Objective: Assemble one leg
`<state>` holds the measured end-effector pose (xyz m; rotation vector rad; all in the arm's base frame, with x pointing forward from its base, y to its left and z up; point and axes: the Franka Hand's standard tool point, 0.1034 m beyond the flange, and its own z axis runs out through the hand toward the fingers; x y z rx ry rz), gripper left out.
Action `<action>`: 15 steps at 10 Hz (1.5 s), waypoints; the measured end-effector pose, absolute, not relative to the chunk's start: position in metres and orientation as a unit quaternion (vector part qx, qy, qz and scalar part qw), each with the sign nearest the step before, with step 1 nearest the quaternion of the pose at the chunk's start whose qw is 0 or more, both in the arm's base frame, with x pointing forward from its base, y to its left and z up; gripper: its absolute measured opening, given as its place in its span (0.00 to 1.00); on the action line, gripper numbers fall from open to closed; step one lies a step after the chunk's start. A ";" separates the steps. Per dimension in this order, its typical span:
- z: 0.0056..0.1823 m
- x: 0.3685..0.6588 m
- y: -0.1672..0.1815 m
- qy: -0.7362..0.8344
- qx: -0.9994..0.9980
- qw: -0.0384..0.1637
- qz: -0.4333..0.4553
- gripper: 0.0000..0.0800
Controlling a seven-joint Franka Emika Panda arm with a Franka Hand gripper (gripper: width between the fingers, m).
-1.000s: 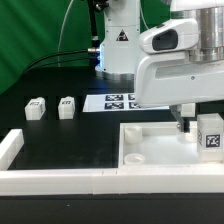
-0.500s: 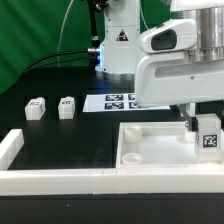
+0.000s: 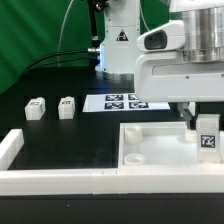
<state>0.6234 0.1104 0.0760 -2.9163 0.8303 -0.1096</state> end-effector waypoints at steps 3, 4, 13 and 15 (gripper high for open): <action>0.076 0.622 0.111 0.434 -0.899 0.056 -0.027 0.37; 0.075 0.622 0.112 0.490 -0.870 0.056 -0.025 0.37; 0.075 0.620 0.117 0.729 -0.681 0.072 0.005 0.37; 0.074 0.620 0.117 0.716 -0.695 0.072 0.004 0.61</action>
Offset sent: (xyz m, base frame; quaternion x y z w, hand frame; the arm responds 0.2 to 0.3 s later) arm -0.0073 -0.0013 -0.0019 -0.0242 0.0254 0.3359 0.9413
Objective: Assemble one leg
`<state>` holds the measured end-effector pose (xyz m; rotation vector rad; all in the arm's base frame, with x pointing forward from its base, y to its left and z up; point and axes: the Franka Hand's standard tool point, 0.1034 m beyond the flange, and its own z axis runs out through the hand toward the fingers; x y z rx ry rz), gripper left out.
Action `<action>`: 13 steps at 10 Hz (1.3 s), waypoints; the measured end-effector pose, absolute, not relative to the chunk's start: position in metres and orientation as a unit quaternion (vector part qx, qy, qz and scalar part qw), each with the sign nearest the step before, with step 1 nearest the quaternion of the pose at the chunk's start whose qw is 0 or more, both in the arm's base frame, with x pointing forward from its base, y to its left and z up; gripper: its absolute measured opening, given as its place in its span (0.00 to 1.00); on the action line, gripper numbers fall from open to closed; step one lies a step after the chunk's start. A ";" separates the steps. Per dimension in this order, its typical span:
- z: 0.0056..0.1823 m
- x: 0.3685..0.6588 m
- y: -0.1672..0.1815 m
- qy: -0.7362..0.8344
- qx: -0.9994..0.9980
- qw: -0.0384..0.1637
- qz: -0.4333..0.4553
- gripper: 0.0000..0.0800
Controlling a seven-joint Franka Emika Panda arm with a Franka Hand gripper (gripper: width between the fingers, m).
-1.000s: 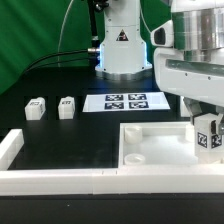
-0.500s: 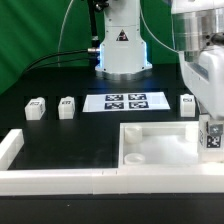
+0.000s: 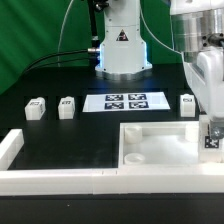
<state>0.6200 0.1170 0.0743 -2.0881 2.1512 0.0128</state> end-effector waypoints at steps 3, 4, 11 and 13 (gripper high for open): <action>0.074 0.620 0.116 0.609 -0.790 0.069 -0.005 0.80; 0.074 0.619 0.116 0.552 -0.832 0.065 -0.009 0.81; 0.073 0.619 0.118 0.186 -0.982 0.027 -0.034 0.81; 0.073 0.619 0.117 0.075 -0.996 0.021 -0.037 0.81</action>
Offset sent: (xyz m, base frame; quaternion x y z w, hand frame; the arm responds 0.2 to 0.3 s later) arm 0.0025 -0.0029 0.0003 -0.0221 0.0077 -0.3139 0.9492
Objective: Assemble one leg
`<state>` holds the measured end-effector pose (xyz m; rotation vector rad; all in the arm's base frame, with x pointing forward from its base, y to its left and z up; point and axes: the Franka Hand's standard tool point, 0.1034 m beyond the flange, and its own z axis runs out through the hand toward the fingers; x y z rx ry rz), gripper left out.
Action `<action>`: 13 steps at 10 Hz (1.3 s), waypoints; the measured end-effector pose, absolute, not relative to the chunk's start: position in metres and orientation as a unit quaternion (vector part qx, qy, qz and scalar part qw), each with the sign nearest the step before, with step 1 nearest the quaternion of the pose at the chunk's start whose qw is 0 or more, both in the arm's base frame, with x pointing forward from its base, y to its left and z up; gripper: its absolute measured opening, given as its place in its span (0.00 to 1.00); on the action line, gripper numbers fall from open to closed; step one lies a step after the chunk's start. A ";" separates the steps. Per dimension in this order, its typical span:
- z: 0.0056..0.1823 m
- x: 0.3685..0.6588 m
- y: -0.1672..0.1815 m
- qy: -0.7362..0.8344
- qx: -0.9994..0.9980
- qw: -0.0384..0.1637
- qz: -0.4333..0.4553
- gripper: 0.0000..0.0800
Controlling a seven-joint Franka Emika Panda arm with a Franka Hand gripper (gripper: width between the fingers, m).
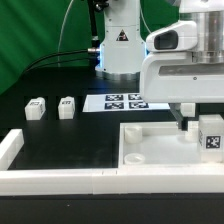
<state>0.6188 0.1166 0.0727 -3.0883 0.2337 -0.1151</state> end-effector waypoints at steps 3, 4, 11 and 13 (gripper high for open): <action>0.073 0.619 0.115 0.030 -0.999 0.020 -0.039 0.81; 0.073 0.619 0.115 0.030 -0.999 0.020 -0.039 0.81; 0.073 0.619 0.115 0.037 -0.998 0.021 -0.038 0.36; 0.073 0.619 0.116 0.086 -0.995 0.024 -0.037 0.36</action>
Offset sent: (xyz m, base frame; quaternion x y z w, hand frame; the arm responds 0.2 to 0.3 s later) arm 0.0000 0.0000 0.0000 0.0000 0.0000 0.0000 1.0000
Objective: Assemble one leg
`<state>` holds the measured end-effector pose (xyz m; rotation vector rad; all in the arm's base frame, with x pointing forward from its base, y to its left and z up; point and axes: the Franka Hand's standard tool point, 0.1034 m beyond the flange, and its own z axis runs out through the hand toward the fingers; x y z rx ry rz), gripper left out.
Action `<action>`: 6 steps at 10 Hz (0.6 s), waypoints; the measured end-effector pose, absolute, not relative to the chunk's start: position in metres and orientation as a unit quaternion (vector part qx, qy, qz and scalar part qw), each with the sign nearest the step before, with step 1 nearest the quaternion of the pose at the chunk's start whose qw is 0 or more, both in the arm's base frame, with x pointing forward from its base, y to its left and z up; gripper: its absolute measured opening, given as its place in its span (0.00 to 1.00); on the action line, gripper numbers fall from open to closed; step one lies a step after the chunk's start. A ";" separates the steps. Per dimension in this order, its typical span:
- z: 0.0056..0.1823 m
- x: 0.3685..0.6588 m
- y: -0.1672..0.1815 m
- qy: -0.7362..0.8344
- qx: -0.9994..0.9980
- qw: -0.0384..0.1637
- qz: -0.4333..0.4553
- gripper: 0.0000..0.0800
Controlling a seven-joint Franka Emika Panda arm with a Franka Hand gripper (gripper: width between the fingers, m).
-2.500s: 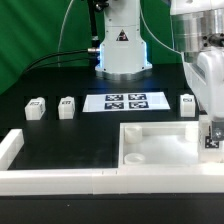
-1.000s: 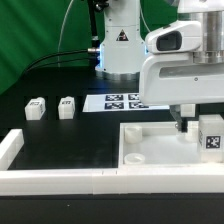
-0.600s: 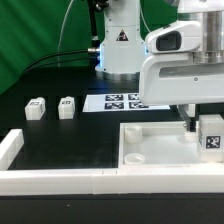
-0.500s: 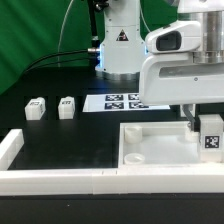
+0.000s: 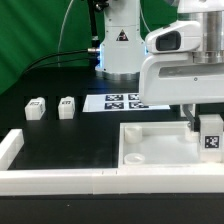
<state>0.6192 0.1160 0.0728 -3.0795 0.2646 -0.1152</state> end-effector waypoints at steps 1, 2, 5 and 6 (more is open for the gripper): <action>0.073 0.619 0.116 0.150 -0.988 0.027 -0.037 0.36; 0.073 0.620 0.116 0.204 -0.978 0.030 -0.040 0.36; 0.073 0.620 0.115 0.341 -0.938 0.043 -0.036 0.36; 0.073 0.620 0.115 0.396 -0.916 0.045 -0.033 0.36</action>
Offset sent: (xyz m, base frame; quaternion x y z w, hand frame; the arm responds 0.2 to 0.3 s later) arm -0.0054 -0.0028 -0.0011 0.0116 0.0059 0.2338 0.9722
